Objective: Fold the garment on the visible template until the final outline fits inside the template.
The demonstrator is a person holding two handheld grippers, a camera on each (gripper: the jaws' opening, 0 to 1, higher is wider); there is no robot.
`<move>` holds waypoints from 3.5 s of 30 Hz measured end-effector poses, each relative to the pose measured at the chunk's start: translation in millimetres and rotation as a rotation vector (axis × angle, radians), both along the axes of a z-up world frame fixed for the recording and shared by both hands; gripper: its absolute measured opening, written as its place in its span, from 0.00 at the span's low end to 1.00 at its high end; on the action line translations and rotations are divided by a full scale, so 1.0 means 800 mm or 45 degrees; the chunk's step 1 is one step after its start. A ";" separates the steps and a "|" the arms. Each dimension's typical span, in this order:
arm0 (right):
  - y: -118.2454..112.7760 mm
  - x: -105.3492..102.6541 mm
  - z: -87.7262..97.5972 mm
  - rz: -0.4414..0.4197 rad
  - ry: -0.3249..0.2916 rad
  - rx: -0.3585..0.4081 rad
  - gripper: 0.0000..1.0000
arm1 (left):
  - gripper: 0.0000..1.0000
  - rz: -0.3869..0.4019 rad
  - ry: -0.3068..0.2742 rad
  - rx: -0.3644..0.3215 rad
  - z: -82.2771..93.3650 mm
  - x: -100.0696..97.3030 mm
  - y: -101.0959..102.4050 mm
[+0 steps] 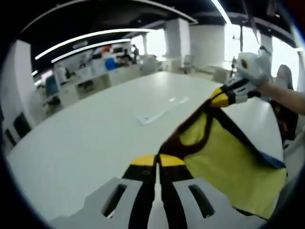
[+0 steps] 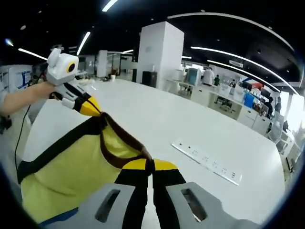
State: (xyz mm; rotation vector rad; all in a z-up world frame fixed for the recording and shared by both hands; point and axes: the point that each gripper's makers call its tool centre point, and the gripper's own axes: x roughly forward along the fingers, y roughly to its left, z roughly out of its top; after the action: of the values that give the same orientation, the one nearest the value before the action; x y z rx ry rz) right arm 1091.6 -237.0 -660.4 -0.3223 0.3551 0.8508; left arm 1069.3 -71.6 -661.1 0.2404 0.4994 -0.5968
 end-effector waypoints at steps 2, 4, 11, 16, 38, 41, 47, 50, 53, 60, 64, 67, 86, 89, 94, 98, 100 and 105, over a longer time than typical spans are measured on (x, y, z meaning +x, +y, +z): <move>0.001 0.004 -0.010 -0.003 0.008 -0.007 0.02 | 0.00 0.008 0.015 0.003 -0.012 0.006 0.001; 0.000 0.008 -0.021 -0.007 0.018 -0.023 0.02 | 0.00 0.012 0.024 0.002 -0.022 0.008 -0.001; 0.002 0.020 -0.055 -0.007 0.018 -0.076 0.02 | 0.00 0.035 0.038 0.004 -0.053 0.017 -0.007; 0.005 0.030 -0.080 -0.006 0.016 -0.119 0.02 | 0.00 0.034 0.055 0.057 -0.075 0.020 -0.012; 0.006 0.045 -0.130 0.009 0.011 -0.218 0.02 | 0.00 0.001 0.062 0.207 -0.132 0.051 -0.009; 0.006 0.046 -0.132 0.014 0.006 -0.228 0.03 | 0.00 0.000 0.067 0.199 -0.133 0.053 -0.008; 0.006 0.050 -0.135 0.008 0.004 -0.239 0.03 | 0.00 0.003 0.064 0.211 -0.133 0.062 -0.004; 0.006 0.051 -0.135 0.008 -0.003 -0.253 0.03 | 0.00 -0.009 0.050 0.220 -0.133 0.063 -0.006; 0.005 0.052 -0.134 -0.006 -0.003 -0.248 0.04 | 0.00 -0.012 0.034 0.209 -0.133 0.065 -0.007; 0.005 0.056 -0.118 -0.027 -0.053 -0.239 0.10 | 0.00 -0.018 0.026 0.211 -0.128 0.059 -0.012; 0.005 0.058 -0.101 -0.033 -0.071 -0.216 0.11 | 0.06 0.000 0.022 0.172 -0.112 0.057 -0.014; 0.003 0.057 -0.091 -0.035 -0.066 -0.209 0.13 | 0.08 0.002 0.042 0.176 -0.105 0.054 -0.014; -0.002 0.008 -0.023 -0.025 -0.039 -0.131 0.33 | 0.29 -0.067 0.018 0.159 -0.028 0.009 -0.028; -0.003 -0.002 -0.017 -0.018 -0.052 -0.152 0.37 | 0.31 -0.083 0.012 0.159 -0.019 -0.003 -0.029; -0.004 -0.021 -0.003 -0.005 -0.050 -0.156 0.41 | 0.36 -0.098 0.003 0.151 -0.001 -0.022 -0.030; -0.004 -0.033 0.012 -0.004 -0.068 -0.141 0.44 | 0.40 -0.107 -0.009 0.137 0.014 -0.037 -0.031; -0.006 -0.037 0.022 -0.012 -0.094 -0.126 0.45 | 0.42 -0.117 -0.009 0.138 0.019 -0.045 -0.032; -0.007 -0.053 0.036 0.000 -0.105 -0.110 0.54 | 0.47 -0.133 -0.028 0.143 0.033 -0.061 -0.033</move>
State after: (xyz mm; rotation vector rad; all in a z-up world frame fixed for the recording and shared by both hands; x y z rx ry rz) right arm 1049.3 -242.7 -631.8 -0.4366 0.3155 0.8209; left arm 1020.2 -98.0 -634.5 0.3808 0.5020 -0.6679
